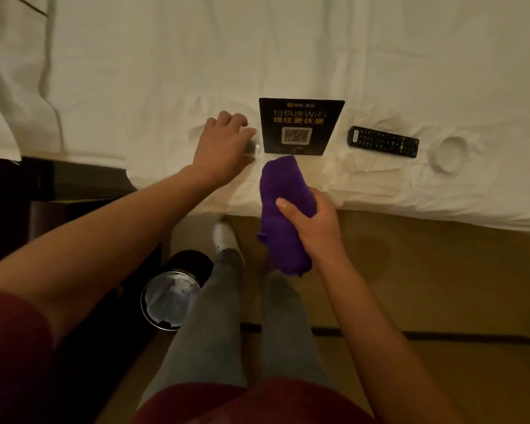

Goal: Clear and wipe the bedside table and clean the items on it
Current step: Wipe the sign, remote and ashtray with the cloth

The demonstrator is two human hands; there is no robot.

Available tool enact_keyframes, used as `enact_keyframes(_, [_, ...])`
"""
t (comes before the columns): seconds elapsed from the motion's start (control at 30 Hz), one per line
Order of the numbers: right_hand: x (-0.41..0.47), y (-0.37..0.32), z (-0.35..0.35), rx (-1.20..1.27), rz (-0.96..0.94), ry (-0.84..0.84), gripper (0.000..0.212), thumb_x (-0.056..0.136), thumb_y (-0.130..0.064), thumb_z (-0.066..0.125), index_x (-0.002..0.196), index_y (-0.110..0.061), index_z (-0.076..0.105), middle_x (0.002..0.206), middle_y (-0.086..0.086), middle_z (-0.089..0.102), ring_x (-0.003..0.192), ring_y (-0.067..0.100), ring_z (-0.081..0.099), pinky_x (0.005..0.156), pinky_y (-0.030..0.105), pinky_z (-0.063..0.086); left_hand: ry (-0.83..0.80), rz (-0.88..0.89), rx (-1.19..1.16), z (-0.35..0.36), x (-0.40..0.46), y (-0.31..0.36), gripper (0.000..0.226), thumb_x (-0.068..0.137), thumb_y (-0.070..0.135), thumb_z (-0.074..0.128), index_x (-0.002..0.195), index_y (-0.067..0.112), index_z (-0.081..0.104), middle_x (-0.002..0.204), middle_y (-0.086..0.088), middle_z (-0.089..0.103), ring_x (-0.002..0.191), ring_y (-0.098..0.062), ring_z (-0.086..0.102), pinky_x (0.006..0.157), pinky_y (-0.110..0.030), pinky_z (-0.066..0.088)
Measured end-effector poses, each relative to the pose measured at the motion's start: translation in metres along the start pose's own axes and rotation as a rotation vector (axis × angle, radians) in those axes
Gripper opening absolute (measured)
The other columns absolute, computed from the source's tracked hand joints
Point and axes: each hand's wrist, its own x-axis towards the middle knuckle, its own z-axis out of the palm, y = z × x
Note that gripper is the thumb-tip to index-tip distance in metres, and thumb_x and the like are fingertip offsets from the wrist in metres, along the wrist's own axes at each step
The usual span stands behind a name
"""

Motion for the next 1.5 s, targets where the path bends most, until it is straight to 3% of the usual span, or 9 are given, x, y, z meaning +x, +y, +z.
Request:
enact_keyframes(0.3, [-0.003,-0.005,-0.003,0.02,-0.016,0.008,0.031,0.084,-0.054,0.078,0.111,-0.045,0.064,0.106,-0.022,0.073,0.096,0.002,0.072,0.071,0.023,0.061,0.163,-0.068,-0.096,-0.013,-0.013,-0.007,0.042,0.099,0.044,0.061,0.12,0.01,0.072,0.106,-0.014,0.068,0.107,-0.035,0.055,0.086,-0.042,0.04])
enact_keyframes(0.5, [-0.009,-0.032,-0.005,0.111,-0.015,-0.05,0.02,0.087,-0.055,0.072,0.104,-0.045,0.072,0.104,-0.009,0.078,0.094,0.013,0.076,0.073,0.032,0.062,0.156,-0.332,-0.803,-0.037,-0.07,-0.003,0.03,0.1,0.033,0.062,0.119,0.009,0.062,0.113,-0.008,0.069,0.1,-0.02,0.068,0.079,-0.026,0.058])
enact_keyframes(0.73, [-0.008,-0.087,0.016,0.325,-0.125,-0.133,0.03,0.093,-0.048,0.067,0.114,-0.027,0.071,0.113,0.005,0.077,0.103,0.025,0.074,0.082,0.035,0.061,0.26,-0.525,-1.551,-0.063,-0.092,0.055,0.026,0.1,0.036,0.059,0.12,0.019,0.064,0.106,0.002,0.075,0.099,-0.017,0.074,0.078,-0.035,0.06])
enact_keyframes(0.87, [-0.011,-0.101,0.027,0.033,-0.313,0.044,0.038,0.089,-0.056,0.065,0.105,-0.022,0.063,0.095,-0.009,0.071,0.084,0.002,0.07,0.068,0.019,0.056,0.298,-0.637,-2.002,-0.088,-0.093,0.095,0.039,0.105,0.051,0.043,0.132,0.028,0.061,0.129,-0.004,0.071,0.119,-0.022,0.068,0.093,-0.04,0.059])
enact_keyframes(0.93, [-0.014,-0.1,0.027,-0.144,-0.423,0.156,0.043,0.093,-0.052,0.066,0.122,-0.022,0.06,0.113,-0.007,0.068,0.098,0.002,0.067,0.08,0.026,0.059,0.271,-0.77,-2.135,-0.095,-0.098,0.107,0.052,0.103,0.059,0.039,0.125,0.023,0.067,0.122,-0.006,0.074,0.114,-0.021,0.071,0.088,-0.035,0.061])
enact_keyframes(1.0, [-0.022,-0.095,0.024,-0.233,-0.547,0.286,0.055,0.097,-0.041,0.069,0.143,-0.016,0.05,0.137,0.001,0.057,0.12,0.013,0.061,0.096,0.037,0.056,0.216,-0.867,-2.151,-0.096,-0.104,0.114,0.052,0.102,0.061,0.042,0.118,0.022,0.072,0.116,-0.006,0.077,0.107,-0.021,0.074,0.082,-0.033,0.062])
enact_keyframes(1.17, [-0.045,-0.068,0.023,-0.459,-0.703,0.338,0.045,0.101,-0.034,0.064,0.137,-0.007,0.06,0.137,0.011,0.057,0.123,0.022,0.056,0.1,0.041,0.052,0.076,-0.907,-2.042,-0.086,-0.115,0.126,0.049,0.103,0.059,0.04,0.103,0.029,0.079,0.104,-0.004,0.08,0.096,-0.018,0.077,0.071,-0.027,0.061])
enact_keyframes(1.37, [-0.054,-0.055,0.034,-0.506,-0.67,0.298,0.042,0.098,-0.04,0.063,0.13,-0.014,0.063,0.128,0.007,0.054,0.108,0.001,0.05,0.087,0.003,0.043,-0.028,-1.005,-1.961,-0.079,-0.106,0.109,0.054,0.097,0.066,0.047,0.106,0.021,0.075,0.099,-0.007,0.08,0.094,-0.023,0.077,0.081,-0.038,0.062])
enact_keyframes(1.5, [-0.045,-0.06,0.039,-0.482,-0.675,0.251,0.037,0.093,-0.04,0.068,0.12,-0.016,0.068,0.121,0.005,0.057,0.099,-0.004,0.049,0.082,0.001,0.042,-0.016,-1.034,-2.052,-0.08,-0.109,0.102,0.048,0.099,0.058,0.051,0.107,0.017,0.075,0.1,-0.01,0.079,0.089,-0.023,0.077,0.072,-0.036,0.062])
